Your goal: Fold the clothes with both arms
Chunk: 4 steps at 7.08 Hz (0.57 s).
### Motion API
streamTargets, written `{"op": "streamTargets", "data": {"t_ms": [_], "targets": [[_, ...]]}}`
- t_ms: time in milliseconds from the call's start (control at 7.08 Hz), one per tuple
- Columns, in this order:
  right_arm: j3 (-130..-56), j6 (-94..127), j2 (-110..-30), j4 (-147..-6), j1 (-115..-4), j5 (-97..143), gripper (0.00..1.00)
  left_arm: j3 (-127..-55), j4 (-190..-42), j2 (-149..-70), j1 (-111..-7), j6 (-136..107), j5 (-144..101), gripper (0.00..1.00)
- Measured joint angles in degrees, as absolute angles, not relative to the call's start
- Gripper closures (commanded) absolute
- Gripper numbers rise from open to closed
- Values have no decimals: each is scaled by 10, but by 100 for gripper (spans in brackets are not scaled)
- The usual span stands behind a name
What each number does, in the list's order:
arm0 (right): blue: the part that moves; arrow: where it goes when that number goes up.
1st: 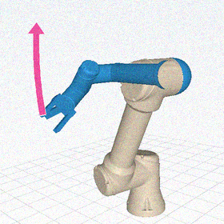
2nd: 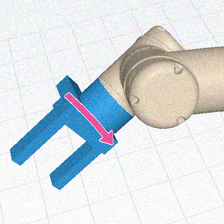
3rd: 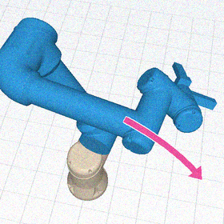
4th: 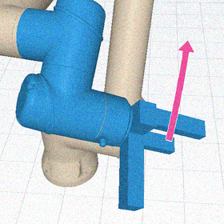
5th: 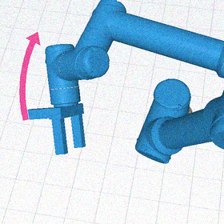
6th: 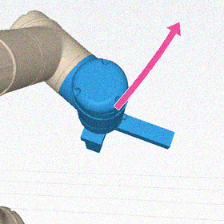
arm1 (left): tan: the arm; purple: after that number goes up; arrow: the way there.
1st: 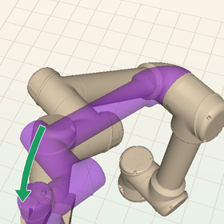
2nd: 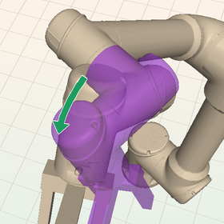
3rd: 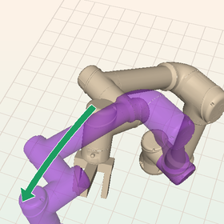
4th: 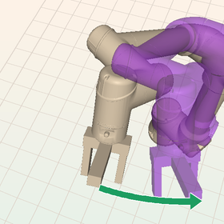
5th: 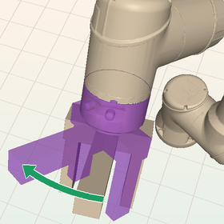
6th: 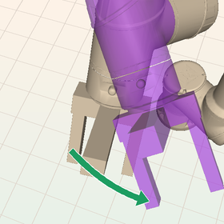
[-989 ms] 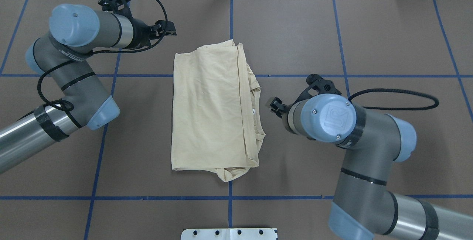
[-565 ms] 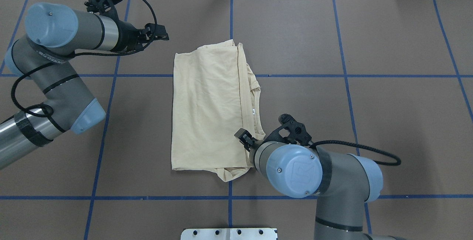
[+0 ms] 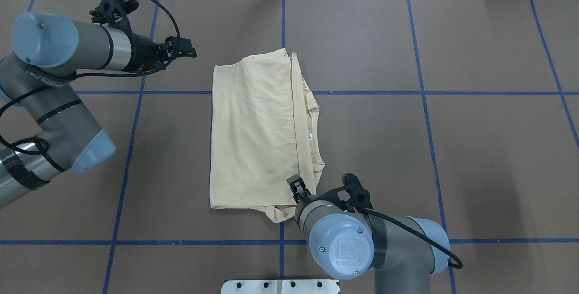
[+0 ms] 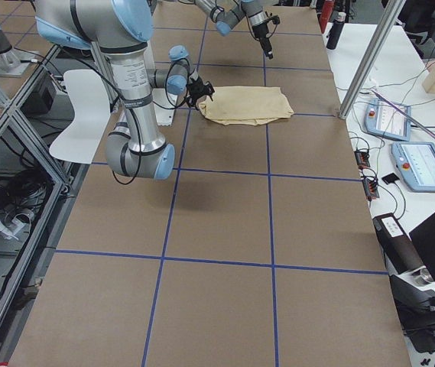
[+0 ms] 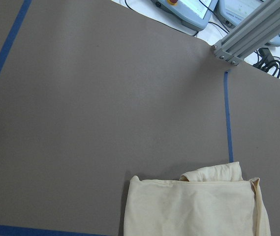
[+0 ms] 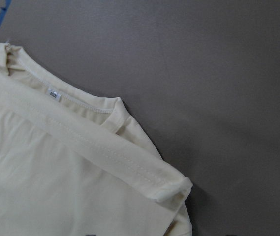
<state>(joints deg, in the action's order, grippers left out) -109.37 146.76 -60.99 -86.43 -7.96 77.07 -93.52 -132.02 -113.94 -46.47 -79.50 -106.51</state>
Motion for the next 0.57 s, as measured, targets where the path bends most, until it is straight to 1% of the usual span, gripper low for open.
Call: {"op": "streamTargets", "data": {"t_ms": [283, 565], "targets": [[-1072, 1512, -600, -864, -71, 747, 25, -936, -1319, -1134, -463, -797, -1061, 0], [-1057, 1516, -600, -867, -71, 743, 27, -936, -1319, -1132, -462, -797, -1059, 0]]}}
